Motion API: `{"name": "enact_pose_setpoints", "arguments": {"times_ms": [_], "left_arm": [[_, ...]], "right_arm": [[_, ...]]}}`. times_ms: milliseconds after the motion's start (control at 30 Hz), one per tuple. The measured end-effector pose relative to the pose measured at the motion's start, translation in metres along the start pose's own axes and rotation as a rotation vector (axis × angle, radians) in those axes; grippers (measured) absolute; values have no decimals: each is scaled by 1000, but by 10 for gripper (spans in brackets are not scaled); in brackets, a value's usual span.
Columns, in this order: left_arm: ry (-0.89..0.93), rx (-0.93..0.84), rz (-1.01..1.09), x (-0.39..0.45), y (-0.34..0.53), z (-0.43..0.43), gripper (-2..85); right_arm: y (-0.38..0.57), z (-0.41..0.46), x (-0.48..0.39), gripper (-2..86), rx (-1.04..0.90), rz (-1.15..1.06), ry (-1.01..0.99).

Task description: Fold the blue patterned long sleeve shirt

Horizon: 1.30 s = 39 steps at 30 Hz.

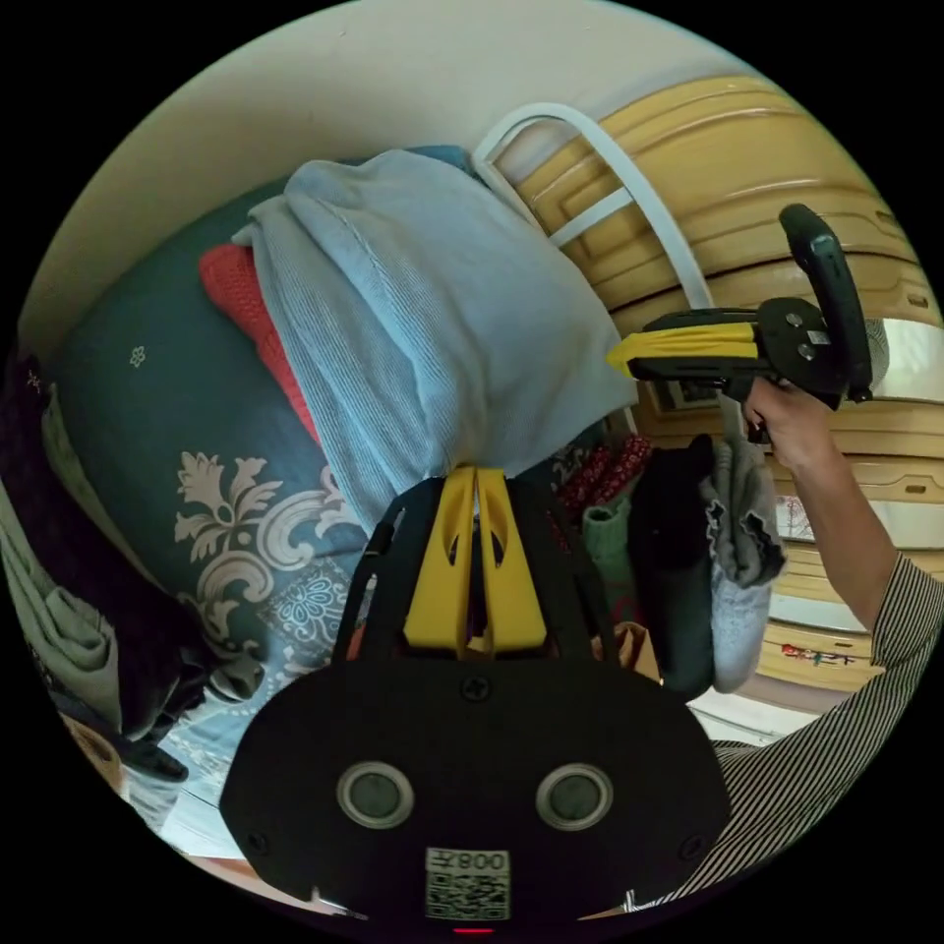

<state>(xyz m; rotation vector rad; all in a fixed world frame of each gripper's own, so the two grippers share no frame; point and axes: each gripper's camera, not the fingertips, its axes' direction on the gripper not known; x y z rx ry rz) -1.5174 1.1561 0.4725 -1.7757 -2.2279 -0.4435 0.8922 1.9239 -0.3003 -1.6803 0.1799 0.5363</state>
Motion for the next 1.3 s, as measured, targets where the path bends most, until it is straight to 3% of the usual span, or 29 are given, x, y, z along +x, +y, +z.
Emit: {"name": "enact_pose_setpoints", "arguments": {"times_ms": [200, 400, 600, 733, 833, 900, 1033, 1133, 1300], "left_arm": [[-44, -88, 71, 19, 26, 11, 2], [-67, -94, 80, 36, 76, -15, 2], [33, 220, 169, 53, 170, -105, 4], [-116, 608, 269, 87, 273, -201, 26], [-215, 764, 355, 109, 331, -242, 56], [-213, 817, 376, 112, 355, -250, 61], [6, 870, 526, 125, 397, -278, 64], [31, 938, 639, 141, 434, -298, 65], [54, 835, 717, 147, 491, -306, 63]], "right_arm": [[9, 41, -10, 2, -168, 25, 33], [44, 18, -22, 2, -219, -36, 142], [139, -78, -2, 1, -4, 39, 37], [239, -163, 7, 4, 229, 129, -29], [318, -212, 9, 11, 374, 218, -57], [361, -231, 7, 20, 415, 262, -68], [448, -260, -4, 56, 423, 355, -63], [494, -267, -17, 81, 384, 400, -44], [540, -267, -30, 107, 320, 439, -58]]}}
